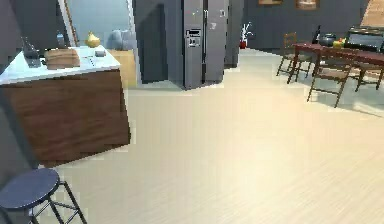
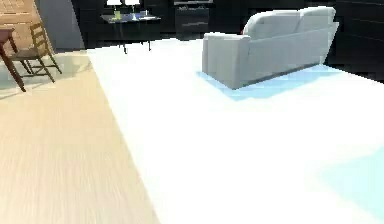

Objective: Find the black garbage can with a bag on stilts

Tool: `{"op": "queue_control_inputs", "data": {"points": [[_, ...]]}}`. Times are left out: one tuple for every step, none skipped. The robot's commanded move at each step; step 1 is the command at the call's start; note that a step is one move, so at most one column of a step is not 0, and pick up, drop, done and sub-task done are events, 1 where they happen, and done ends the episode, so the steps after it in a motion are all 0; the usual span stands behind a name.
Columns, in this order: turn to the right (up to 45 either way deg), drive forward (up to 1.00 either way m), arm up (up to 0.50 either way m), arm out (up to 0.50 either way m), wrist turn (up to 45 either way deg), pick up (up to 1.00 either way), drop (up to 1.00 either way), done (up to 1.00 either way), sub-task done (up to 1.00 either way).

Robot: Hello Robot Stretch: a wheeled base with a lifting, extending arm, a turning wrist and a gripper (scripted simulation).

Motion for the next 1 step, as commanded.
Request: {"op": "queue_control_inputs", "data": {"points": [[45.0, 0.00, 0.00, 0.00, 0.0, 0.00, 0.00, 0.00, 0.00]]}}
